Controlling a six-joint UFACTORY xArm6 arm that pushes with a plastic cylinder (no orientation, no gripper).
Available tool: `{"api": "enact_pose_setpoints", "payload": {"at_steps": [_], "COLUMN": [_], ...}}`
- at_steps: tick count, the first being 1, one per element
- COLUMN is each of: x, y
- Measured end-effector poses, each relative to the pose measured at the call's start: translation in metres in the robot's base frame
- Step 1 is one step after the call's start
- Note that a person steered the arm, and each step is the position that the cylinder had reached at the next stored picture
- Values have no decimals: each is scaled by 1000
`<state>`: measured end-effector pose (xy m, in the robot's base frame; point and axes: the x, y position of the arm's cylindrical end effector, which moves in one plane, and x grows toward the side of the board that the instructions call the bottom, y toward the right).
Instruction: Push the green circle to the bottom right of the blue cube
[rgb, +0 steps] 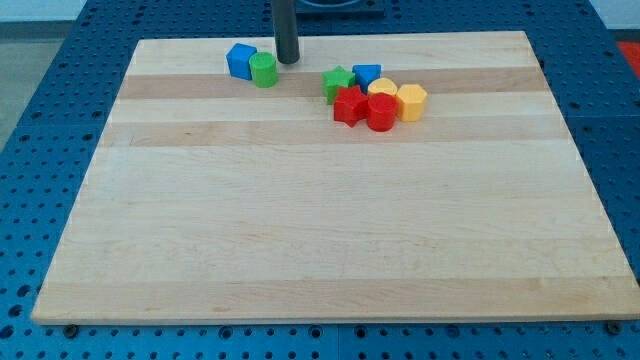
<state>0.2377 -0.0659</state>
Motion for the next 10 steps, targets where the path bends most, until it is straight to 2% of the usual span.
{"api": "enact_pose_setpoints", "payload": {"at_steps": [10], "x": [16], "y": [-15]}}
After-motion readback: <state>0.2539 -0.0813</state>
